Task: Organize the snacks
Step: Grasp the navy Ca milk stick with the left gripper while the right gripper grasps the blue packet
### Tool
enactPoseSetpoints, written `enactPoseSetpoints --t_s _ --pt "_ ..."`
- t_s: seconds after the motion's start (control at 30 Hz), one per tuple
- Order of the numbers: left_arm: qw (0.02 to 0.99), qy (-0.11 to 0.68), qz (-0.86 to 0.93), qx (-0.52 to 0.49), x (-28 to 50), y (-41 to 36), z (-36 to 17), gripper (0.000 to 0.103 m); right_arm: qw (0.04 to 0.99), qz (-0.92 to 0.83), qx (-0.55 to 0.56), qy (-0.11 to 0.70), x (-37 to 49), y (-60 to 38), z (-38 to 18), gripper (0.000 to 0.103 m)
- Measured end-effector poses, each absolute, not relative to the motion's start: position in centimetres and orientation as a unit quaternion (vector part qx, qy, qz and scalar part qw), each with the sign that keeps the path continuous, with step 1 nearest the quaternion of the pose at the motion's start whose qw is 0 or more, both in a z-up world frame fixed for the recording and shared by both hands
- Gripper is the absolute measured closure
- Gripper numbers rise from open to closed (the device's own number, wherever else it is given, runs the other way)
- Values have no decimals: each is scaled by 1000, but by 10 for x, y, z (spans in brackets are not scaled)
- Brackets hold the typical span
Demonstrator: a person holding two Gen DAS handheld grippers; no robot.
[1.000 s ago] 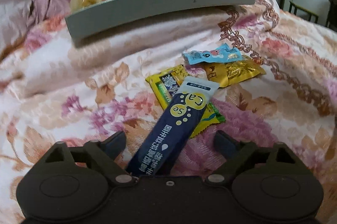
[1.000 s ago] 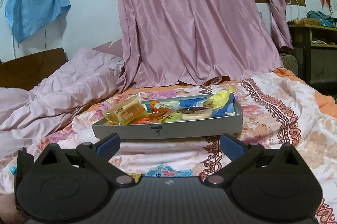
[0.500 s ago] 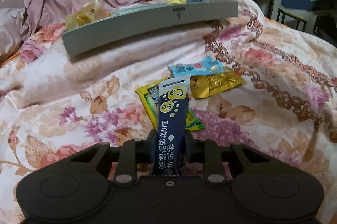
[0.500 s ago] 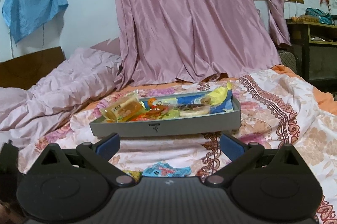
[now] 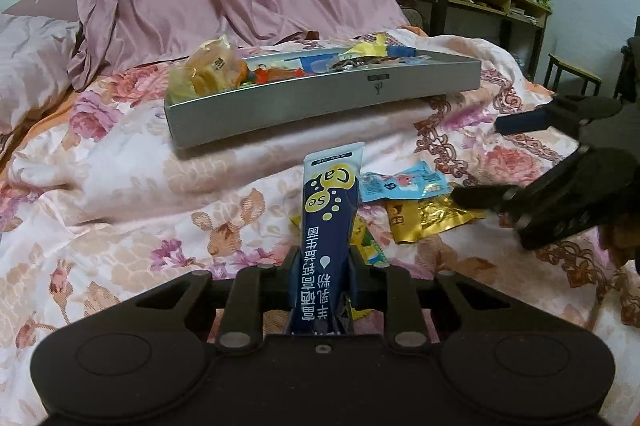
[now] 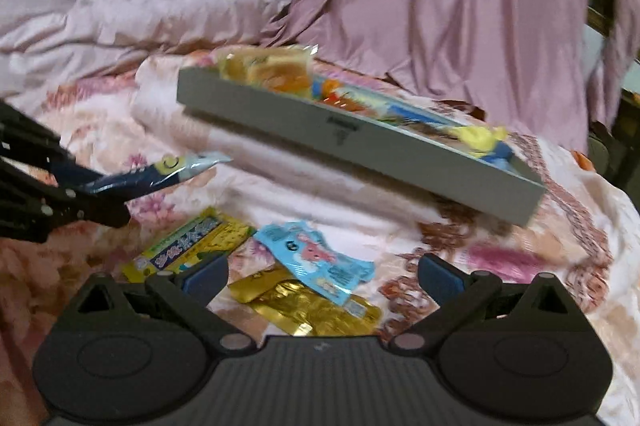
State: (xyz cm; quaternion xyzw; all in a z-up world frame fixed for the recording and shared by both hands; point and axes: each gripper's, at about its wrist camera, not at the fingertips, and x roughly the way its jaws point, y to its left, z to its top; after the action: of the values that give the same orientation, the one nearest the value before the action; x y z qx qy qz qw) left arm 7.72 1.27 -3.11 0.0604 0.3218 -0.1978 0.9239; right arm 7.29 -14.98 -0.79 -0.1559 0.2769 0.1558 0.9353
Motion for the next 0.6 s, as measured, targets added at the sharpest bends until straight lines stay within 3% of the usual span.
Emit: enactPoseSetpoints --t_s 0.2,0.3,0.5,0.53,0.57,0.6 --pt "925 328 -188 44 88 22 -32 78 916 176 -247 264 103 -117 -25 5" --pt "924 330 -186 40 93 27 -34 78 902 180 -278 277 116 -111 -39 17" --pt "922 338 -186 30 109 29 -37 77 899 190 -266 289 131 -122 -57 24" --pt "922 338 -187 30 110 27 -38 77 900 199 -256 291 133 -125 -58 43" --pt "922 337 -189 31 110 26 -38 77 900 210 -240 297 137 -128 -59 51" --pt "921 338 -191 32 110 25 -39 77 902 210 -228 300 139 -130 -59 52"
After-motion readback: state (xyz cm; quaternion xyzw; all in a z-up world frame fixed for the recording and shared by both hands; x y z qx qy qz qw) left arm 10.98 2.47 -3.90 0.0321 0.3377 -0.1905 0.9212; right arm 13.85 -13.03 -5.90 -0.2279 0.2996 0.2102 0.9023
